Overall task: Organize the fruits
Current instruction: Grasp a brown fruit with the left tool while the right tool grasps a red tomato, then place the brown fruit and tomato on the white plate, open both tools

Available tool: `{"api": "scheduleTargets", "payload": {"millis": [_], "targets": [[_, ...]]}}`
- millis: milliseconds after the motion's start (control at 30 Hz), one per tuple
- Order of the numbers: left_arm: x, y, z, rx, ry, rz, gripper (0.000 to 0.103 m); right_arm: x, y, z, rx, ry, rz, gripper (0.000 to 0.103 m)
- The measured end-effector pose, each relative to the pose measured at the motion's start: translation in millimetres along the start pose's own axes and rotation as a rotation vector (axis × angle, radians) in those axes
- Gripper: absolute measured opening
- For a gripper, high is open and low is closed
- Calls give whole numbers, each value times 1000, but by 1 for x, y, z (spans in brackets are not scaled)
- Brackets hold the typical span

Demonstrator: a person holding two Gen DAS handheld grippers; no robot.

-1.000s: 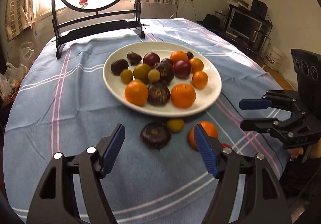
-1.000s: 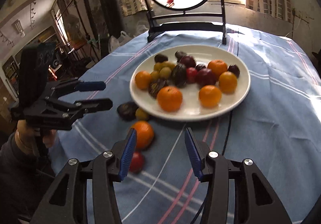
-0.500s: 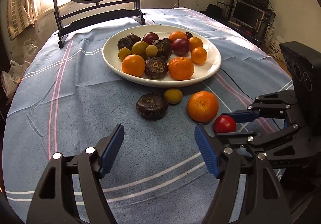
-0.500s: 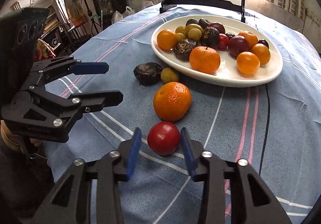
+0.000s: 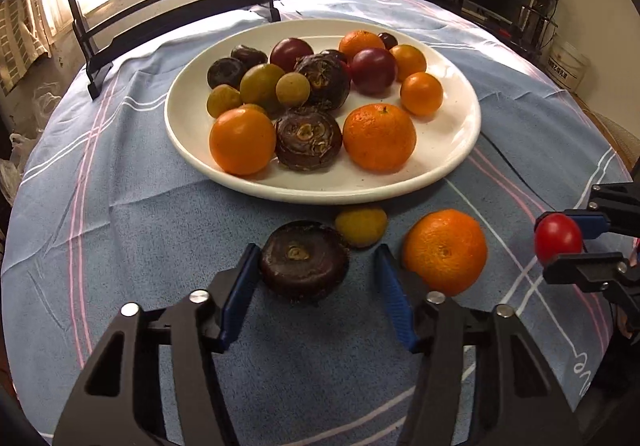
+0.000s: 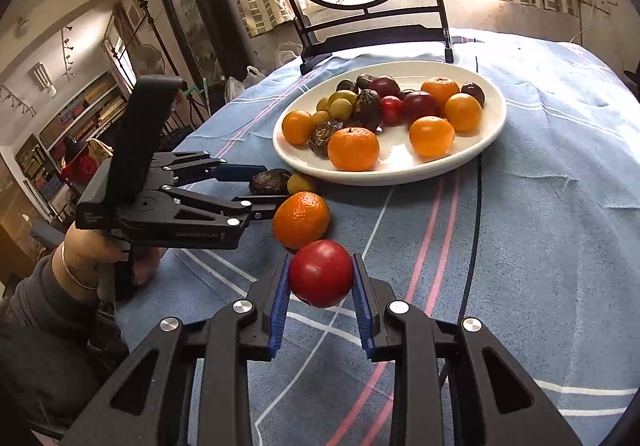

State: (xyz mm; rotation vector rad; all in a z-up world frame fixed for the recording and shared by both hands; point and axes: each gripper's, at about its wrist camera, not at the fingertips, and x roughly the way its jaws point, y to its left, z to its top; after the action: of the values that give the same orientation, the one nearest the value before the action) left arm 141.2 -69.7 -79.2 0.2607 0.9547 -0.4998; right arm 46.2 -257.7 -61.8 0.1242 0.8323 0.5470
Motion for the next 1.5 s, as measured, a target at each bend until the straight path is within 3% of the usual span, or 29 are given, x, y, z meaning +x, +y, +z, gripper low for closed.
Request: {"api": "scheduleTargets", "payload": {"millis": [33,433,533,667,767,900,1133,1167,1200,1233,1300,1500], "targets": [[-3,2,-1,-6,-10,-9,42,0,-1,0,5,-2,4,30],[-57,4,-26,-52,-122,-52,42,-6,-6,2,31,-23,29,30],[-74,6,-19,-66,-175,-50,42,-9,-14,11,59,-29,36,30],[-84,11,7,-73,-221,-44,42,-25,-24,48,50,-81,-11,30],[-79,10,35,-59,-238,-36,42,-29,-28,89,18,-133,-45,30],[-51,11,75,-60,-222,-41,43,-1,-47,137,34,-133,-69,31],[4,21,109,-82,-146,-42,43,58,-63,167,68,-80,-117,33],[7,23,111,-87,-138,-48,43,61,-63,167,69,-86,-134,46],[7,24,111,-93,-141,-47,51,60,-64,167,72,-97,-143,51],[4,25,111,-103,-152,-42,66,59,-63,166,72,-100,-143,52],[-10,28,107,-120,-195,-37,79,51,-61,162,69,-111,-136,52],[-61,21,68,-89,-247,-33,79,5,-43,120,27,-118,-133,52]]}}
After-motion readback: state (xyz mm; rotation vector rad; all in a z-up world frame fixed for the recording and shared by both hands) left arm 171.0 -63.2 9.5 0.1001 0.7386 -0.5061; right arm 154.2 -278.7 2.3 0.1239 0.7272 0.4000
